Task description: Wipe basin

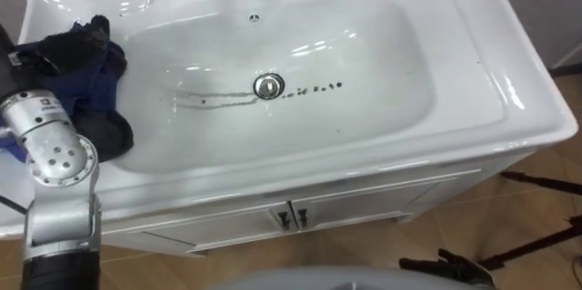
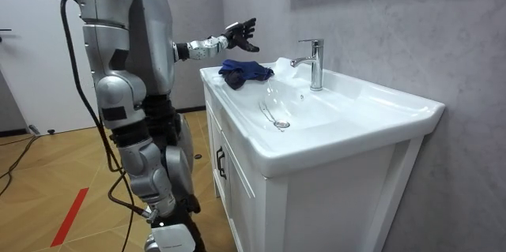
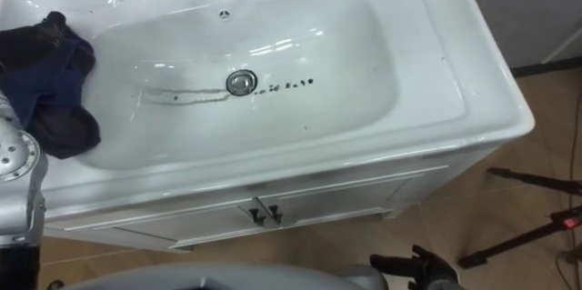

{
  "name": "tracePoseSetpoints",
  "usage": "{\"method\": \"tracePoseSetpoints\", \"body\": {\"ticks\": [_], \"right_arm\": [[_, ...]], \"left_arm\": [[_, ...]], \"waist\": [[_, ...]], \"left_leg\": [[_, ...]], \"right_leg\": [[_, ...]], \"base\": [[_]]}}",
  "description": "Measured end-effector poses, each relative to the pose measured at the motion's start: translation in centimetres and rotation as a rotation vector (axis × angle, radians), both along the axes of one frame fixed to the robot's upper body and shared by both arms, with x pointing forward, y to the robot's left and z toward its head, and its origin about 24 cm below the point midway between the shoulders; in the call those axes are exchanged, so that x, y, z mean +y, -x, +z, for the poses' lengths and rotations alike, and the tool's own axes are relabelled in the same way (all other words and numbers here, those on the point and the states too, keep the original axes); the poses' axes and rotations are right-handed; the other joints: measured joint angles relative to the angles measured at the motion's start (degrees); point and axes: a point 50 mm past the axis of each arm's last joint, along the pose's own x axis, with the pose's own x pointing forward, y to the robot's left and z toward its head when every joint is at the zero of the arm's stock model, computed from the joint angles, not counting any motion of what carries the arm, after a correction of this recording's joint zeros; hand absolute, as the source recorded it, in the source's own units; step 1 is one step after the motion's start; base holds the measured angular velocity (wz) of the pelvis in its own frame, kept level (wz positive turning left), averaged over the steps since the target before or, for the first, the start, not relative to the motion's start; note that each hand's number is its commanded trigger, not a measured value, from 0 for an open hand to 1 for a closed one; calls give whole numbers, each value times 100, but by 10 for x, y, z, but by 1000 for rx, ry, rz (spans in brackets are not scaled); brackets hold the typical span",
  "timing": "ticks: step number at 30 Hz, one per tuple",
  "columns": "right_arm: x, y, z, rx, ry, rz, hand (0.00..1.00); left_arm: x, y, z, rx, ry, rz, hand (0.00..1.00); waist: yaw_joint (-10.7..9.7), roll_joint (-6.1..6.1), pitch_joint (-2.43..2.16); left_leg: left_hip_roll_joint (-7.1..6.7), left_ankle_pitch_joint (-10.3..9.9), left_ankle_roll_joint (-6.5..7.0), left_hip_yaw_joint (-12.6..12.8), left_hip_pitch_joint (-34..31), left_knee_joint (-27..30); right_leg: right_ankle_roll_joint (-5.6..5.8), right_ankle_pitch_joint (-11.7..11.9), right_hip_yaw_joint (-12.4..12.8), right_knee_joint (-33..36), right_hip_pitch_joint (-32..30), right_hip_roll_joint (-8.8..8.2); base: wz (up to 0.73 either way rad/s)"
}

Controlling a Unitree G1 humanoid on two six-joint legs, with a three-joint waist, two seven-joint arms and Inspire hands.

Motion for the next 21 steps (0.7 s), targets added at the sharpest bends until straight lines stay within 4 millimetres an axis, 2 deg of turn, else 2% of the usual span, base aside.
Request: {"method": "tracePoseSetpoints", "body": {"ticks": [10, 21], "right_arm": [[0, 7, -1, 27, 3, -33, 0], [0, 10, -2, 42, 5, -73, 0]], "left_arm": [[0, 8, -26, 180, -148, 40, 0], [2, 17, -56, 293, -115, 102, 0]], "waist": [[58, -18, 0], [64, -12, -34]], "left_leg": [[1, -1, -2, 51, 91, -90], [10, -2, -4, 37, 84, -108]], "right_leg": [[-33, 26, 49, 1, 25, 40], [-43, 52, 59, 6, 26, 57]], "base": [[-3], [0]]}}
